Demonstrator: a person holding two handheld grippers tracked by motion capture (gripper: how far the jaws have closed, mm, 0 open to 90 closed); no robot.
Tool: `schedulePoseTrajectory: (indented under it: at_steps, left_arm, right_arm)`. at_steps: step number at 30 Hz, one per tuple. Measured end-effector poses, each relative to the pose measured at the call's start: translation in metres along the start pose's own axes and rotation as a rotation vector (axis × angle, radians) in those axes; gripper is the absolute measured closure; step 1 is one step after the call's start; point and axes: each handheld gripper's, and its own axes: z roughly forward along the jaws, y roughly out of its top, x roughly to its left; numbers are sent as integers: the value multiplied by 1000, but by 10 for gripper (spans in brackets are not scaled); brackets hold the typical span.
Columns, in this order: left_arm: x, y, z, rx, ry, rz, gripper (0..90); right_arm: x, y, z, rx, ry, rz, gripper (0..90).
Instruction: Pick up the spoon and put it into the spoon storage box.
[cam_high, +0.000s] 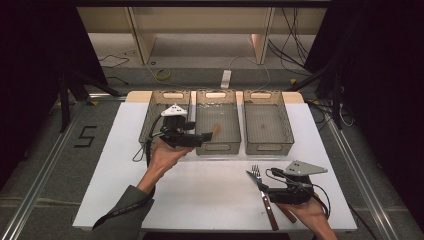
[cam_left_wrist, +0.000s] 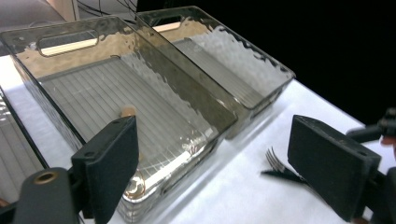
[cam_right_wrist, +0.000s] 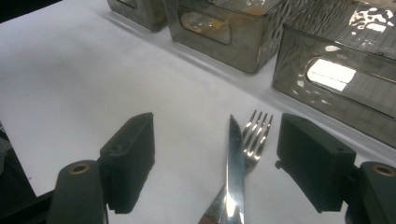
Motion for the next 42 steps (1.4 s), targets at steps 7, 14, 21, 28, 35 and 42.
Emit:
schedulePoseTrajectory:
  at_steps: [7, 14, 21, 28, 35, 42]
  left_arm:
    - [-3, -10, -10, -28, -41, -21, 152]
    - [-8, -15, -21, -75, -64, 20, 151]
    - [-12, -14, -37, -88, -91, -16, 152]
    - [-11, -27, -42, -70, -57, 33, 151]
    - [-4, -46, -55, -107, 7, 75, 136]
    - [2, -61, -61, -110, 7, 71, 136]
  right_arm:
    - [-1, -1, 1, 14, 2, 1, 280]
    - [-3, -1, 0, 27, -11, 7, 281]
    - [-5, -2, 1, 43, -12, 16, 280]
    - [-6, -3, 3, 63, -20, 25, 281]
    - [-12, -4, 4, 88, -26, 44, 282]
    - [-12, -5, 7, 131, -30, 39, 282]
